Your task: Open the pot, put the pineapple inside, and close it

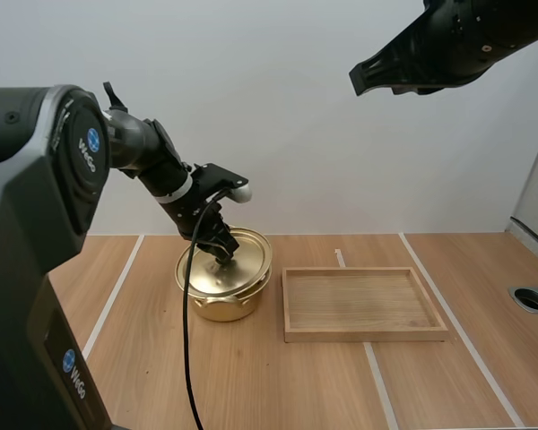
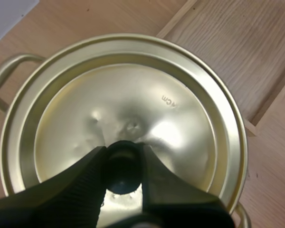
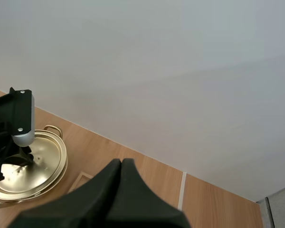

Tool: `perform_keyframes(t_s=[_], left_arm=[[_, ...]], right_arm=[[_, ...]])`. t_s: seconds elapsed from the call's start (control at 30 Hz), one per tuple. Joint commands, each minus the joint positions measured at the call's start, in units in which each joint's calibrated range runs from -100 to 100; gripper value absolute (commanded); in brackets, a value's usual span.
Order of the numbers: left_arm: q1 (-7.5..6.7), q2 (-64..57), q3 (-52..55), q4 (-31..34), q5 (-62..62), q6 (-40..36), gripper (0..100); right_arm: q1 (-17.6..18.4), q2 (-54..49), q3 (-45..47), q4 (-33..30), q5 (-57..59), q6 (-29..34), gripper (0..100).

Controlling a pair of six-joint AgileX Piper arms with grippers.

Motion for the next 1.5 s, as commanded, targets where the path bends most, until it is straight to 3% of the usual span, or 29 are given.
perform_keyframes(t_s=[0.0,0.2,0.4,1.23,1.37,1.47], left_arm=[[-1.33,1.1,0.0,0.2,-1.9,-1.0,0],[-3.16,2.0,0.0,5.5,-4.7,-3.3,18],[-3.23,2.1,0.0,12.3,-9.6,-6.1,35],[-3.23,2.1,0.0,12.8,-4.6,-10.2,37],[-3.23,2.0,0.0,12.8,-5.7,-11.7,64],[-3.23,2.0,0.0,12.8,-3.9,-11.6,94]], right_arm=[[-0.2,-0.7,0.2,0.1,1.2,0.2,0],[-0.2,-0.7,0.2,-0.1,2.8,0.2,0],[-0.2,-0.7,0.2,-0.7,2.8,0.2,0],[-0.2,-0.7,0.2,-0.8,2.8,0.2,0],[-0.2,-0.7,0.2,-0.8,2.8,0.2,0],[-0.2,-0.7,0.2,-1.3,2.8,0.2,0]])
